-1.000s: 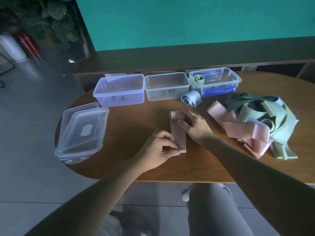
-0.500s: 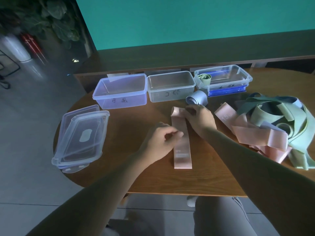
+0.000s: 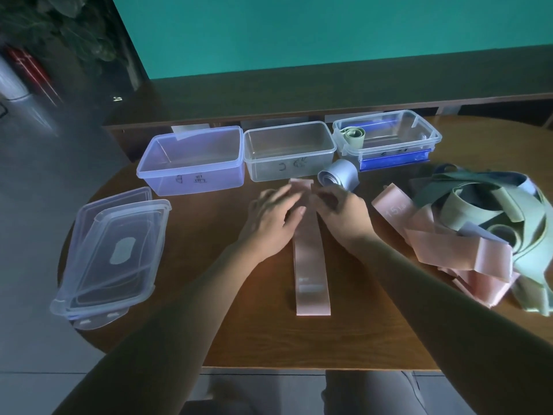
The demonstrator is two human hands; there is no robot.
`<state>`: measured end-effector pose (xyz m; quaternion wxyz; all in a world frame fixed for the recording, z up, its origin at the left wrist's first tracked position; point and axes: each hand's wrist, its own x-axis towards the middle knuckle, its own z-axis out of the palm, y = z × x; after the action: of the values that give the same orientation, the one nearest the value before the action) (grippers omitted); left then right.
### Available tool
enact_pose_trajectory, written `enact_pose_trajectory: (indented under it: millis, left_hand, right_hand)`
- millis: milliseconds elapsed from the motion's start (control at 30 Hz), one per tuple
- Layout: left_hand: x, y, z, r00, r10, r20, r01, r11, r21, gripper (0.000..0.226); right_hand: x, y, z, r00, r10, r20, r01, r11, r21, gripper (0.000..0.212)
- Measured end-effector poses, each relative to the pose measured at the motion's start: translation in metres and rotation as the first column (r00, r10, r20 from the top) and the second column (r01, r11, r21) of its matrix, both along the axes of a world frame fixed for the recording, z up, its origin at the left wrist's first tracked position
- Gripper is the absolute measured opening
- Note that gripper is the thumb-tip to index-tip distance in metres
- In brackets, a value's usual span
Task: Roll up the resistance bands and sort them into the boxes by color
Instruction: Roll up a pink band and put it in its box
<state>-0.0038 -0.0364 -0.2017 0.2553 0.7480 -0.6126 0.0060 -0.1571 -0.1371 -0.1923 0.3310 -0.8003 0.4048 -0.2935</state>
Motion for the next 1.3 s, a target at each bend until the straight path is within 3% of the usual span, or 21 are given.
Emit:
enact_pose_trajectory:
  millis: [200, 333, 467, 600, 800, 900, 1000, 1167, 1300]
  left_hand:
    - [0.003, -0.007, -0.001, 0.988, 0.073, 0.134, -0.093, 0.985, 0.148, 0.049]
    - [0.0, -0.002, 0.0, 0.984, 0.101, 0.149, -0.133, 0.966, 0.223, 0.054]
    - [-0.008, 0.013, 0.0, 0.98, 0.134, 0.147, -0.166, 0.958, 0.232, 0.058]
    - [-0.015, 0.038, 0.0, 0.987, 0.141, 0.078, -0.155, 0.962, 0.223, 0.063]
    - [-0.03, 0.077, 0.003, 0.993, 0.118, 0.016, -0.119, 0.98, 0.16, 0.058]
    - [-0.042, 0.098, 0.005, 0.975, 0.044, -0.218, -0.052, 0.998, -0.032, 0.046]
    - [-0.059, 0.125, 0.007, 0.905, -0.117, -0.409, 0.069, 0.989, -0.13, 0.039]
    - [-0.075, 0.147, 0.006, 0.891, -0.127, -0.435, 0.1, 0.991, -0.083, 0.015]
    - [-0.076, 0.145, 0.005, 0.921, -0.078, -0.381, 0.082, 0.997, -0.004, 0.013]
  right_hand:
    - [-0.016, 0.017, -0.006, 0.991, 0.13, 0.01, -0.129, 0.991, -0.038, 0.025]
    - [-0.033, 0.032, -0.009, 0.977, 0.188, -0.098, -0.201, 0.968, -0.148, 0.028]
    - [-0.052, 0.053, -0.008, 0.972, 0.2, -0.126, -0.215, 0.968, -0.126, 0.036]
    - [-0.076, 0.078, -0.003, 0.957, 0.255, -0.136, -0.264, 0.963, -0.053, 0.038]
    - [-0.103, 0.108, -0.001, 0.946, 0.322, -0.044, -0.32, 0.946, 0.049, 0.024]
    - [-0.113, 0.117, 0.0, 0.94, 0.339, 0.037, -0.341, 0.932, 0.122, 0.022]
    - [-0.118, 0.121, 0.0, 0.926, 0.37, 0.079, -0.378, 0.914, 0.148, 0.02]
    - [-0.118, 0.124, -0.001, 0.914, 0.403, 0.037, -0.405, 0.912, 0.071, 0.018]
    - [-0.114, 0.124, -0.004, 0.922, 0.384, -0.051, -0.387, 0.921, -0.039, 0.013]
